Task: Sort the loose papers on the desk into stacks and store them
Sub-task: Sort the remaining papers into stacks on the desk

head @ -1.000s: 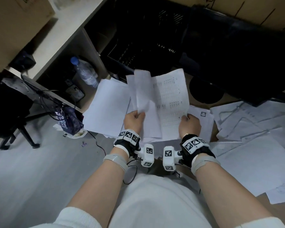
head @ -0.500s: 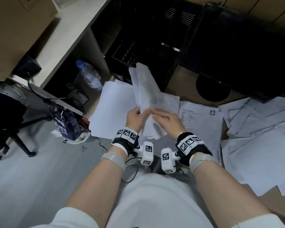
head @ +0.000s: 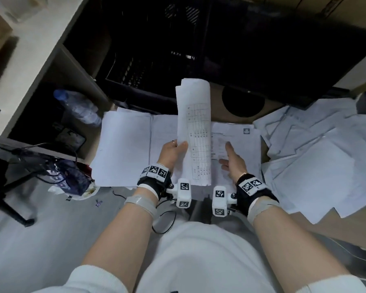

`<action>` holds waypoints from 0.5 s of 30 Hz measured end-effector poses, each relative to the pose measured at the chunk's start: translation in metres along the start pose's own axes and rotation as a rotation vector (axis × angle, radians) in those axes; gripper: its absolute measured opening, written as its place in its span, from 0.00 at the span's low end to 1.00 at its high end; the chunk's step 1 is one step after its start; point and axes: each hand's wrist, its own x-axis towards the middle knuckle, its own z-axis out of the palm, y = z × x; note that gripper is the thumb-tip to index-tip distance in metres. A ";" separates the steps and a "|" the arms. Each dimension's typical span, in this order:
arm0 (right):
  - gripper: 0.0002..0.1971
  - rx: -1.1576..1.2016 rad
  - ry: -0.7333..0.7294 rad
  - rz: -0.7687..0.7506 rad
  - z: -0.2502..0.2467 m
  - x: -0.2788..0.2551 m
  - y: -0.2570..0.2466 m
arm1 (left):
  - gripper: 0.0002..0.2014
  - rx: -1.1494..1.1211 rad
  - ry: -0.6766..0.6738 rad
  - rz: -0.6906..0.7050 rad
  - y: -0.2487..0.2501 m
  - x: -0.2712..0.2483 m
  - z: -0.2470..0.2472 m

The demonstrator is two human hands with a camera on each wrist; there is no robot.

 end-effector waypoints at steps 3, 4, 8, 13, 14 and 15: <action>0.39 0.047 -0.092 0.008 -0.018 0.001 0.000 | 0.08 0.039 0.036 -0.032 -0.001 0.000 0.024; 0.39 0.055 -0.116 0.002 -0.025 0.000 -0.001 | 0.08 0.067 0.050 -0.042 -0.002 0.000 0.032; 0.41 -0.004 -0.194 0.010 -0.054 0.006 -0.001 | 0.10 0.071 0.073 -0.072 -0.011 -0.004 0.063; 0.41 -0.010 -0.322 0.100 -0.081 0.018 0.012 | 0.07 -0.029 0.150 -0.064 -0.019 -0.013 0.091; 0.41 -0.003 -0.347 0.106 -0.085 0.019 0.015 | 0.07 -0.038 0.165 -0.067 -0.020 -0.016 0.095; 0.41 0.001 -0.364 0.108 -0.088 0.021 0.018 | 0.07 -0.044 0.182 -0.070 -0.020 -0.019 0.099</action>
